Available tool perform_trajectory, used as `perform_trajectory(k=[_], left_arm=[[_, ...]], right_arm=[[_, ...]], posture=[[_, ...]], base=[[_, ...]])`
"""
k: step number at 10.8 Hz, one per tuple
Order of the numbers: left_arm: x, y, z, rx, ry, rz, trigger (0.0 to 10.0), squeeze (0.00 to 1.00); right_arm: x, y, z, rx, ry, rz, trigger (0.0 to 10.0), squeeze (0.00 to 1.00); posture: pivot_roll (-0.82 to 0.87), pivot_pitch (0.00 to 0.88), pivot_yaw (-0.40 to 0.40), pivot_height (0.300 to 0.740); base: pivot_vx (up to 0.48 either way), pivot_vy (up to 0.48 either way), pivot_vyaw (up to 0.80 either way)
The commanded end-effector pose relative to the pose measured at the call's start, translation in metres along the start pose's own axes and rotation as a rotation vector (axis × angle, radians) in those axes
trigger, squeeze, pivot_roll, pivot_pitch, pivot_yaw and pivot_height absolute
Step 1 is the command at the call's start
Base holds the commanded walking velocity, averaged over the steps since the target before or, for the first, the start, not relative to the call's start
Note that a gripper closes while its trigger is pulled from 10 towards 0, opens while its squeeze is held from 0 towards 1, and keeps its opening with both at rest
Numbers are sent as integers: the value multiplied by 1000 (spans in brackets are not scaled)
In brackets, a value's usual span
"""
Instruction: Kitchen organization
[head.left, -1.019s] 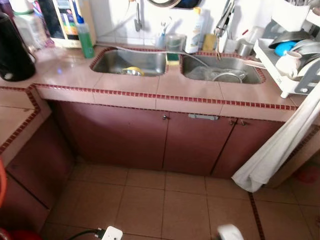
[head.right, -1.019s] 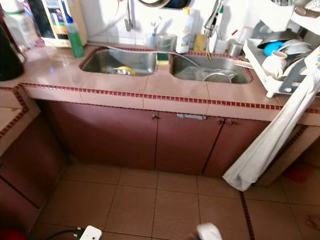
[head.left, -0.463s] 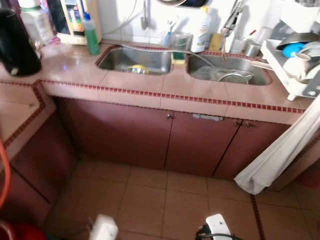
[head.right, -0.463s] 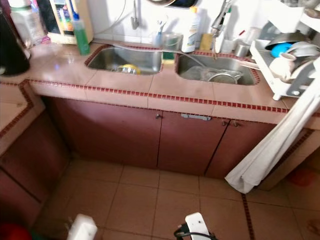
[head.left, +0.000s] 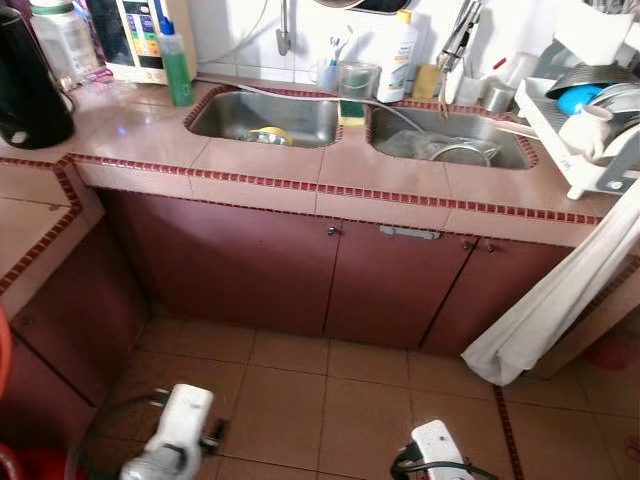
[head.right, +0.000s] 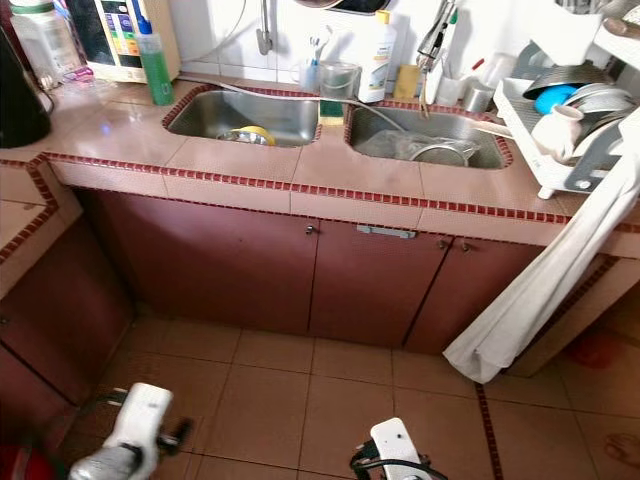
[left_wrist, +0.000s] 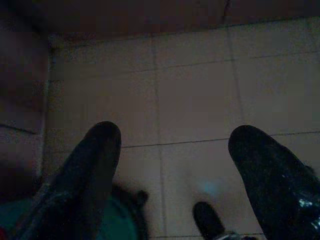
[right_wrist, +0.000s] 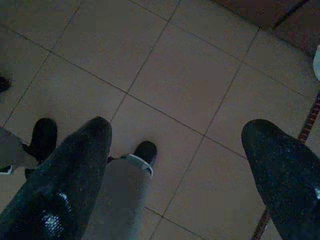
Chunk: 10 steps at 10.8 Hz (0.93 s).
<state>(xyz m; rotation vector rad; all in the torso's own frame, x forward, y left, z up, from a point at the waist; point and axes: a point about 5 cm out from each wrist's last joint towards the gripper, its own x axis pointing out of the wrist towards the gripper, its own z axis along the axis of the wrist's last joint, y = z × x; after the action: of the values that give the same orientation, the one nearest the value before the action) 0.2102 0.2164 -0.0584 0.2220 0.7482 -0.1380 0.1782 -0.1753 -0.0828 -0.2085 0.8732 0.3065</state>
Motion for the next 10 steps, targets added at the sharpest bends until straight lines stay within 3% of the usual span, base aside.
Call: perform_trajectory(k=[1,4,7,10], left_arm=[[0,-1,-2,-1,13,-6,10000,0],[-10,22,-19,-22,83,80,10000,0],[-24,13,-58,-8,218,75,10000,0],[-22,-8,-60,-5,211,2,10000,0]], right_arm=[[0,-3,4,0,-24,-7,10000,0],[-1,-6,2,2,-21,-13,10000,0],[-2,-9,2,9,-21,-24,10000,0],[-3,-11,-2,3,-11,-24,10000,0]], posture=[[-110,1,-27,740],[-102,0,-28,740],[-114,0,-22,740],[-109,0,-29,740]], base=[[0,0,0],[0,0,0],[0,0,0],[0,0,0]])
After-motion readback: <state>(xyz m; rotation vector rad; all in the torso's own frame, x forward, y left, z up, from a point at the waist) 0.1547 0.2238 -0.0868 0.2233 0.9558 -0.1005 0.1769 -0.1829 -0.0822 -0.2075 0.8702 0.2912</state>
